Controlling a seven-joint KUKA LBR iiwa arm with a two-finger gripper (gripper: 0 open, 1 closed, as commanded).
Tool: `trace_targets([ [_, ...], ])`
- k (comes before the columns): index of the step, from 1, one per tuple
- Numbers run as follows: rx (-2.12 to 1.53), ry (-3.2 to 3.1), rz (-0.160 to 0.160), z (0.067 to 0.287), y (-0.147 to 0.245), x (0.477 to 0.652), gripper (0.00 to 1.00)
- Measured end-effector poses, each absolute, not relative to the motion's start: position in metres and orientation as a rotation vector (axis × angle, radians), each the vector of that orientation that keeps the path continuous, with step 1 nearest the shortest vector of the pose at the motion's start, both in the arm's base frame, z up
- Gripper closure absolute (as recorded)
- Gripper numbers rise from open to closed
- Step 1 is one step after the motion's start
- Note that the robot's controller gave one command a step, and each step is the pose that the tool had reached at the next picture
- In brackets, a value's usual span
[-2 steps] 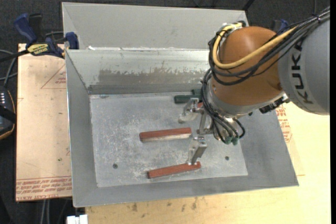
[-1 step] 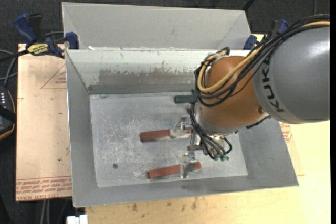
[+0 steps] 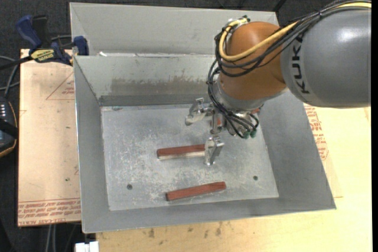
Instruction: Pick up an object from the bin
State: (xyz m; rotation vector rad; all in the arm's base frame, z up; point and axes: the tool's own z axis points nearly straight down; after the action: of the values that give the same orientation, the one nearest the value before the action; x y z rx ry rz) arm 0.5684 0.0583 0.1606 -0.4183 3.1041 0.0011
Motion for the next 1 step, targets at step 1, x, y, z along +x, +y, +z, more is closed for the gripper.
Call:
trace_targets([
  [1, -0.093, 3.143, 0.001, 0.1418, 0.0811, 0.4876, 0.0],
])
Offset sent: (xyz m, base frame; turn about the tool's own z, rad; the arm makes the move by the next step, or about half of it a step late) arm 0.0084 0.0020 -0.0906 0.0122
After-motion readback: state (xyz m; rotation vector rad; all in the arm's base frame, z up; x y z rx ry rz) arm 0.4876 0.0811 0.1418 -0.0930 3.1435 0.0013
